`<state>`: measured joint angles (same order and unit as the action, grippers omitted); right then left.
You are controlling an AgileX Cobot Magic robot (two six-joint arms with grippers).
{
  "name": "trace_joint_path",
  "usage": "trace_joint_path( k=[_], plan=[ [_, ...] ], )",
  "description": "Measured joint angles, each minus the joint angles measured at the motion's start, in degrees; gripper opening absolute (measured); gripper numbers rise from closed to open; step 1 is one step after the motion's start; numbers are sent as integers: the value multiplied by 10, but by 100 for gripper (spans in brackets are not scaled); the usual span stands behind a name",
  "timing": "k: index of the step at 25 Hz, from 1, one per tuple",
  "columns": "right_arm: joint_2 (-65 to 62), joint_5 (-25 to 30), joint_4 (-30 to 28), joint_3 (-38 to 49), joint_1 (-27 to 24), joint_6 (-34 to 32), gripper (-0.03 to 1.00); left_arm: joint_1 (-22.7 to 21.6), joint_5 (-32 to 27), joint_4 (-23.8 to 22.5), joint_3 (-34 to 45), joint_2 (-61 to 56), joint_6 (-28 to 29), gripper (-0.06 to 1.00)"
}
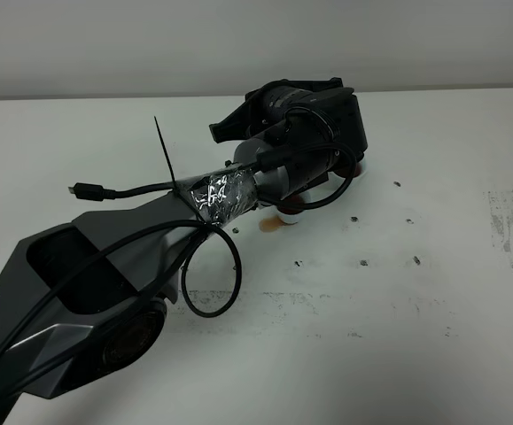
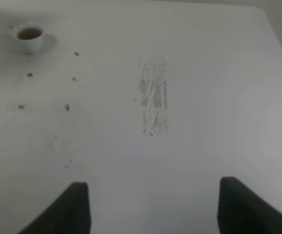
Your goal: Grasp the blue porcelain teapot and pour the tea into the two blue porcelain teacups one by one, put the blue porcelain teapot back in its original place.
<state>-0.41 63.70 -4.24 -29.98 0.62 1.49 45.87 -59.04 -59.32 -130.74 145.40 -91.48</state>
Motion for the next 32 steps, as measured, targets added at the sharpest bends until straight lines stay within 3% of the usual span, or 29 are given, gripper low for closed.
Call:
trace_joint_path(
  k=[9, 15, 21, 27, 32],
  plan=[
    [0, 0, 0, 0, 0, 0, 54, -6, -20, 50, -3, 0, 88, 1],
    [0, 0, 0, 0, 0, 0, 54, -34, -83, 94, -60, -7, 170, 1],
    [0, 0, 0, 0, 0, 0, 54, -79, -93, 215, -121, -46, 296, 1],
    [0, 0, 0, 0, 0, 0, 54, -125, -94, 369, -122, -100, 400, 1],
    [0, 0, 0, 0, 0, 0, 54, -139, -94, 441, -87, -152, 490, 1]
  ],
)
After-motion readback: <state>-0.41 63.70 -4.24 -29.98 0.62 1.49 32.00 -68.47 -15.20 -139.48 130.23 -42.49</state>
